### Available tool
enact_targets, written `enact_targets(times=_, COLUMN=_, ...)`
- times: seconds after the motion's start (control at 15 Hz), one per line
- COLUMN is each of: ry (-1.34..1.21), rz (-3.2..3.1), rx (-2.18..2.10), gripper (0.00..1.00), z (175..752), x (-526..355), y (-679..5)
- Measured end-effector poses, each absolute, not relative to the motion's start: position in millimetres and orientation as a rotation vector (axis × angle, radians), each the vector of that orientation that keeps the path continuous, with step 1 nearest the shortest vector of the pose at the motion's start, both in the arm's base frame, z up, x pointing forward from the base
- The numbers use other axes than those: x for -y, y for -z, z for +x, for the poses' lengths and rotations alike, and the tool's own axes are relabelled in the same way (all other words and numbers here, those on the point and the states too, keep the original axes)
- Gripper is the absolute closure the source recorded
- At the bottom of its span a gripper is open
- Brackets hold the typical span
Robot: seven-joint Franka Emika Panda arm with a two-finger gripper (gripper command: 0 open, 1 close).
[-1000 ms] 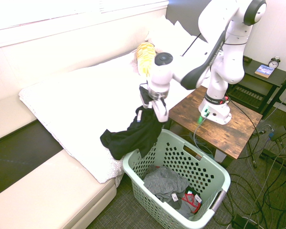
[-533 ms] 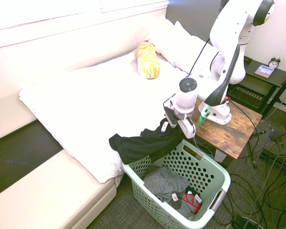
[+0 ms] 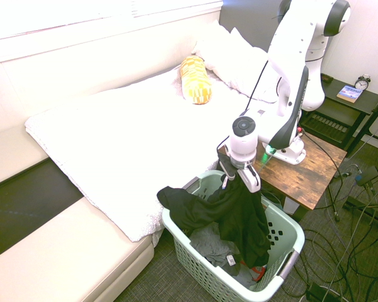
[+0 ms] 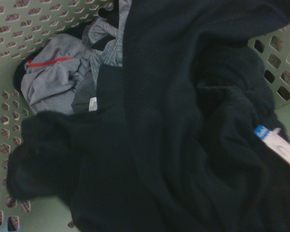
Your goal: Put my clothes in the laundry bag
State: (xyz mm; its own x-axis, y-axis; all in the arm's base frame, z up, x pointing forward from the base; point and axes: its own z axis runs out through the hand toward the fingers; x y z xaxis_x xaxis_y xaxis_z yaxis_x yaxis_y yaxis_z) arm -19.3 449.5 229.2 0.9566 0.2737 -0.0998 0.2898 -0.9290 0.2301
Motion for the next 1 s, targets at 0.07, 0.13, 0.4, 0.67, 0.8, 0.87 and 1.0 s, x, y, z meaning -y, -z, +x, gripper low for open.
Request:
enact_targets(times=0.07, ry=0.098, rz=2.864, rx=-0.419, gripper=0.00, z=-18, x=-449, y=-229)
enact_targets(times=0.13, ry=0.100, rz=2.864, rx=-0.416, gripper=0.00, z=-17, x=-449, y=-229)
enact_targets(times=0.4, ry=0.078, rz=2.896, rx=-0.311, gripper=0.00, z=24, x=-450, y=-238)
enact_targets(times=0.67, ry=-0.030, rz=2.959, rx=0.042, gripper=0.00, z=198, x=-420, y=-268)
enact_targets(times=0.8, ry=-0.065, rz=2.981, rx=0.188, gripper=0.00, z=262, x=-394, y=-289)
enact_targets(times=0.87, ry=-0.087, rz=2.988, rx=0.249, gripper=0.00, z=285, x=-377, y=-302)
enact_targets(times=1.0, ry=-0.118, rz=3.003, rx=0.384, gripper=0.00, z=327, x=-330, y=-332)
